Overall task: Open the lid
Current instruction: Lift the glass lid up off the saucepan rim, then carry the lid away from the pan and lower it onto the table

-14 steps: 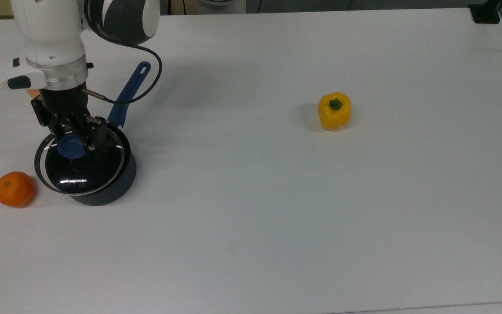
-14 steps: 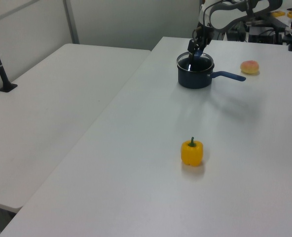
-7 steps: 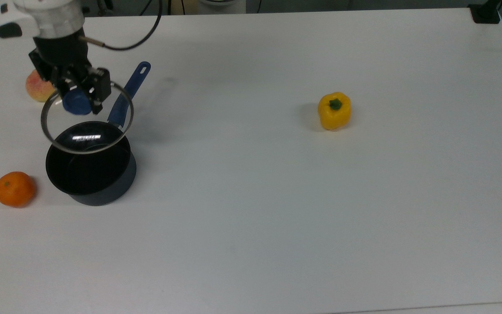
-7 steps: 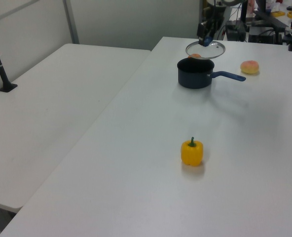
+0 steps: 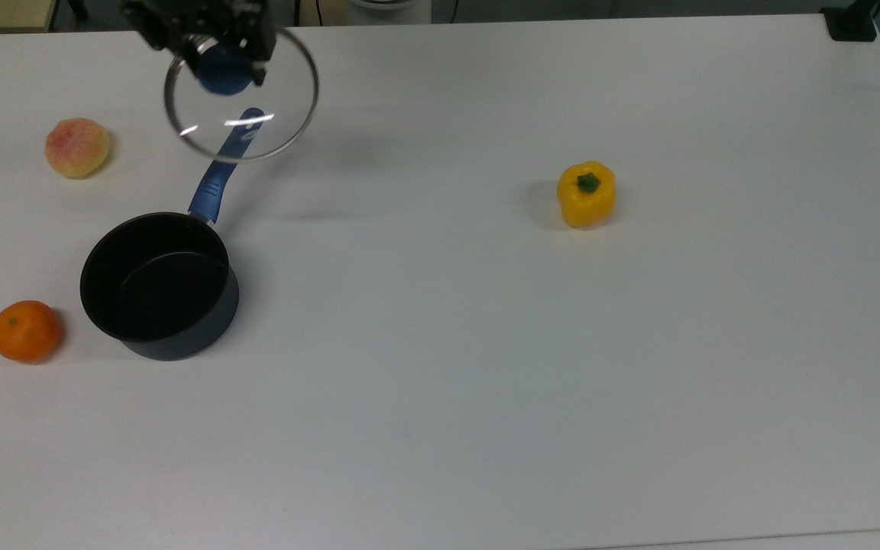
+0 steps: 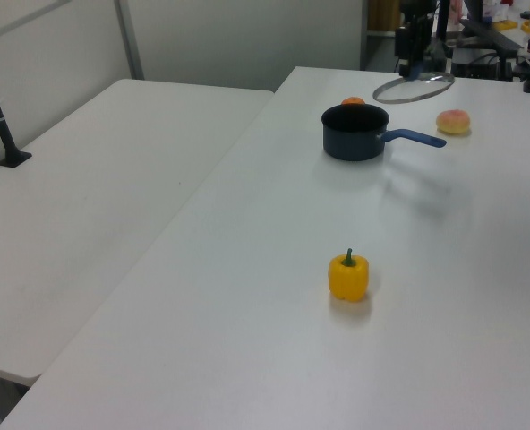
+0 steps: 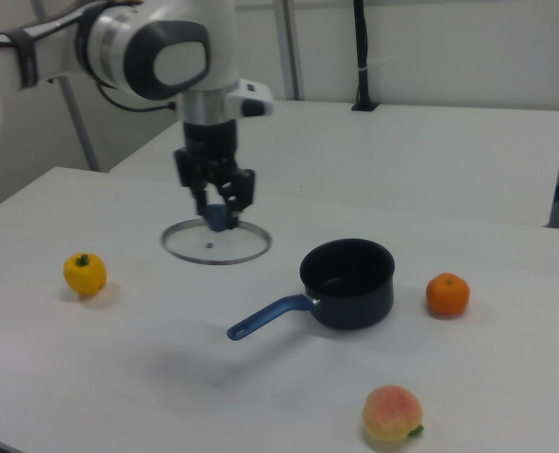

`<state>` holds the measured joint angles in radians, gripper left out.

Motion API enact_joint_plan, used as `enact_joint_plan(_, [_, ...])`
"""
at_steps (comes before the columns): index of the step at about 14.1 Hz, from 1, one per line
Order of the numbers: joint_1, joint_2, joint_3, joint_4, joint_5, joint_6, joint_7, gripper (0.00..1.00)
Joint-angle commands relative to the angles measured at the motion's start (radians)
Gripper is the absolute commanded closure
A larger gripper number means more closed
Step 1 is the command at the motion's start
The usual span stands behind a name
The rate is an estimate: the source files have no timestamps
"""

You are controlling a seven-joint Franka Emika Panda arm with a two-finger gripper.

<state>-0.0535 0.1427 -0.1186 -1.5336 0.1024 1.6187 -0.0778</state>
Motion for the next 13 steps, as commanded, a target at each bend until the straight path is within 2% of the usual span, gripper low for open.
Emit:
enact_joint_plan(1, [0.012,-0.113,0.077,-0.162,0.016,-0.059,-0.053,0.83])
enact_joint_plan(5, [0.011,-0.135,0.194,-0.31,0.007,-0.04,-0.079,0.84])
enact_joint_plan(7, [0.012,-0.146,0.212,-0.364,0.002,-0.039,-0.123,0.88])
enact_joint_plan(10, [0.011,-0.15,0.241,-0.42,-0.022,-0.036,-0.194,0.88])
enact_joint_plan(13, [0.014,-0.167,0.252,-0.523,-0.046,0.071,-0.197,0.88])
